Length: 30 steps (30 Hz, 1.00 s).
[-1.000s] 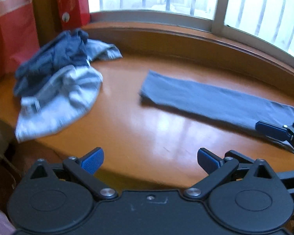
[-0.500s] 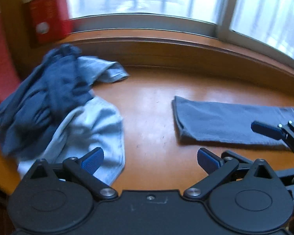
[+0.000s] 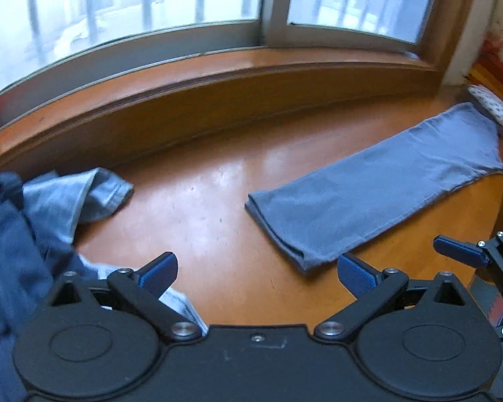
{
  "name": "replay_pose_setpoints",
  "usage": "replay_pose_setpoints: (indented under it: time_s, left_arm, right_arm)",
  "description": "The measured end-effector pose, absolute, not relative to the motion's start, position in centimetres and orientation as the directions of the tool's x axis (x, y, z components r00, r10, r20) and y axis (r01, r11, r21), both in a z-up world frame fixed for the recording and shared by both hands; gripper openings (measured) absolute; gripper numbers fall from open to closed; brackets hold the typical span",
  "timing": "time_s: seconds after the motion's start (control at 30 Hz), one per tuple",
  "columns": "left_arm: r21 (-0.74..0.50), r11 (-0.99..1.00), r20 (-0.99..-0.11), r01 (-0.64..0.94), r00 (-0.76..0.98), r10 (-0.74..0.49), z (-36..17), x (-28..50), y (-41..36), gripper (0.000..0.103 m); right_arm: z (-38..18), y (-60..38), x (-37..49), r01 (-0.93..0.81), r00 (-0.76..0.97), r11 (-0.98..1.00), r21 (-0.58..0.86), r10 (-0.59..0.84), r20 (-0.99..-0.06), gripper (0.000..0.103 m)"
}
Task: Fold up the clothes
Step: 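Move the open right gripper to the end of the grey strip, then grasp the strip end with the right gripper and fold it over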
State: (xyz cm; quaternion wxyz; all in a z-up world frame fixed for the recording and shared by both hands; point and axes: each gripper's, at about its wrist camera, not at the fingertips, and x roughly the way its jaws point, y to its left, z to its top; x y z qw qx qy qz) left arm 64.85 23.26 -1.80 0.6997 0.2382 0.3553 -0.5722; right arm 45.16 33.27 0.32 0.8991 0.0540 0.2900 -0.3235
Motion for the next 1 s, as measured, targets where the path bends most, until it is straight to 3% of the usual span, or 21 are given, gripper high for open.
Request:
replay_pose_setpoints:
  time_s: [0.13,0.33,0.73,0.87,1.0]
  left_arm:
    - [-0.077,0.201,-0.76,0.977,0.073,-0.646,-1.9,66.5,22.6,0.102]
    - [-0.083,0.163,-0.753,0.983,0.046,-0.657,-2.4,68.7,21.8,0.102]
    - [-0.108,0.126,-0.799,0.986,-0.011,-0.601,-4.8,72.0,19.5,0.102]
    - [-0.109,0.122,-0.811,0.986,-0.017,-0.584,-5.3,71.8,19.2,0.102]
    - [-0.099,0.127,-0.818,0.987,-0.008,-0.575,-5.4,71.5,19.1,0.102]
  right_arm:
    - [0.1,33.8,47.0,0.636,0.587,0.758,-0.145,-0.598,-0.545,0.083]
    - [-1.4,33.4,48.9,0.659,0.581,0.745,-0.103,-0.592,-0.559,0.083]
    - [-5.5,31.9,53.3,0.652,0.558,0.743,-0.149,-0.604,-0.57,0.083]
    - [-5.8,30.5,52.8,0.665,0.57,0.741,-0.096,-0.586,-0.576,0.082]
    - [-5.7,28.9,52.1,0.671,0.582,0.74,-0.046,-0.564,-0.586,0.071]
